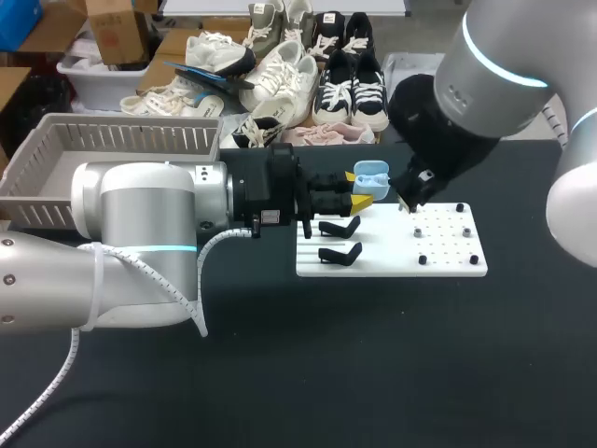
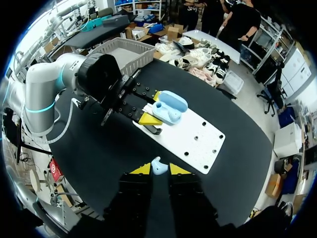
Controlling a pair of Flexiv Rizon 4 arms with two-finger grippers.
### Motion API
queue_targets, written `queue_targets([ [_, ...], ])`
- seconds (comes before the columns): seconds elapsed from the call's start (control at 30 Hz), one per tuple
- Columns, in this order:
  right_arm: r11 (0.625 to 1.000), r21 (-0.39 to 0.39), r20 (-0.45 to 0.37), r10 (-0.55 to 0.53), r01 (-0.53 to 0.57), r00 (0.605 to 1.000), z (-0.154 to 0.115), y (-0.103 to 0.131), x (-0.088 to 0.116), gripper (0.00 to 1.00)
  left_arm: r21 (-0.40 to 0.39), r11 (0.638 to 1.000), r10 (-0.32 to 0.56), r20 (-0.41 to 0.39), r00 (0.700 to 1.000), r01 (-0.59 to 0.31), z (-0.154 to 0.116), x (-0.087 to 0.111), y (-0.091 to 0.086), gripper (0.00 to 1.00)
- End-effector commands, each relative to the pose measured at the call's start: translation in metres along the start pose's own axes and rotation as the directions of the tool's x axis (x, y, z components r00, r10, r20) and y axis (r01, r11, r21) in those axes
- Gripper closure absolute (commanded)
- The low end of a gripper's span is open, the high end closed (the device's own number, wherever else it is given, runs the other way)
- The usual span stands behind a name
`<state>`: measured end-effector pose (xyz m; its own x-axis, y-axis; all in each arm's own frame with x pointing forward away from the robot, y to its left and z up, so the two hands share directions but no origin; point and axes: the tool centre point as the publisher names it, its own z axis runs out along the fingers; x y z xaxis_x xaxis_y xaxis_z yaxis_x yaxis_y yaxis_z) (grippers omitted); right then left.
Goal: Pick up each earbud case from the left stands, insert the matching earbuds, close the lid, and place the case in the box.
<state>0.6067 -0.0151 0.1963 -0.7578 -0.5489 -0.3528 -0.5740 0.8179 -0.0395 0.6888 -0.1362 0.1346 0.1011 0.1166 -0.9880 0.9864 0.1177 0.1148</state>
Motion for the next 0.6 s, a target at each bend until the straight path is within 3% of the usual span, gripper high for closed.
queue_targets([
  [0.03,1.000,0.008,-0.010,0.006,-0.006,1.000,0.005,0.007,-0.016,1.00,-0.002,1.000,0.000,-0.001,1.000,0.000,0.000,0.000,0.000,1.00],
  [0.6,1.000,-0.003,0.003,0.008,-0.008,1.000,0.009,0.010,-0.049,1.00,-0.002,1.000,0.000,-0.001,1.000,0.000,0.000,0.000,0.000,1.00],
])
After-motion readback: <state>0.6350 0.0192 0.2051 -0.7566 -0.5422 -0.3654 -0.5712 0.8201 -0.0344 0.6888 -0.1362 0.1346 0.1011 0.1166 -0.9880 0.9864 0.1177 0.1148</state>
